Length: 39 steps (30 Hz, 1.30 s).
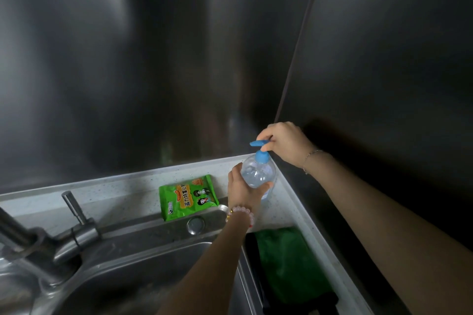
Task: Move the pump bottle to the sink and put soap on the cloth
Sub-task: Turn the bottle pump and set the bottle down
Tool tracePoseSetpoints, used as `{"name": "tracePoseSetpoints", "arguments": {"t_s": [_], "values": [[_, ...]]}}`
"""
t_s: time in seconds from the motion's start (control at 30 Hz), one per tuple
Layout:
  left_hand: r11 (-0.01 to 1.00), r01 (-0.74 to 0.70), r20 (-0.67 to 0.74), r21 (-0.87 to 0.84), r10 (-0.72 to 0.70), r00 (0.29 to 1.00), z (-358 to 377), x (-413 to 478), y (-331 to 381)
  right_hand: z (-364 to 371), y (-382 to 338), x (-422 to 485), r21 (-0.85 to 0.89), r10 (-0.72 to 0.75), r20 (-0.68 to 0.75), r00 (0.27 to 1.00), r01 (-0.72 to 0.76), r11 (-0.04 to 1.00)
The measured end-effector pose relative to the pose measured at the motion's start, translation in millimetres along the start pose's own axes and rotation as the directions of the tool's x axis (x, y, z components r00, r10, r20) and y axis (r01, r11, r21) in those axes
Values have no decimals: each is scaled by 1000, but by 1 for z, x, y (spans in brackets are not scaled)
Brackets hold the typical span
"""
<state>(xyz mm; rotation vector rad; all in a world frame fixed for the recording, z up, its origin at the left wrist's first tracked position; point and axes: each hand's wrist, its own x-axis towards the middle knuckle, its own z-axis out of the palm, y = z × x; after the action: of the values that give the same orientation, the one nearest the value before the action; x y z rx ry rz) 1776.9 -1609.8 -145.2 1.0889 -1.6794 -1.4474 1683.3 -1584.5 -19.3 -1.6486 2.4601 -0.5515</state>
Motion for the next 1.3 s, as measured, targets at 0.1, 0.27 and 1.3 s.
{"name": "tracePoseSetpoints", "arguments": {"t_s": [0.1,0.27,1.3], "values": [[1000,-3,0,-5,3,1000,0,-1,0,-9,-1,4,-120,-68,93,993,79,990],[1000,2,13,-7,-2,1000,-1,-1,0,-18,-6,9,-209,-109,178,978,146,967],[997,30,52,71,-34,998,3,-1,-3,-2,8,-4,-133,-90,44,995,95,987]]}}
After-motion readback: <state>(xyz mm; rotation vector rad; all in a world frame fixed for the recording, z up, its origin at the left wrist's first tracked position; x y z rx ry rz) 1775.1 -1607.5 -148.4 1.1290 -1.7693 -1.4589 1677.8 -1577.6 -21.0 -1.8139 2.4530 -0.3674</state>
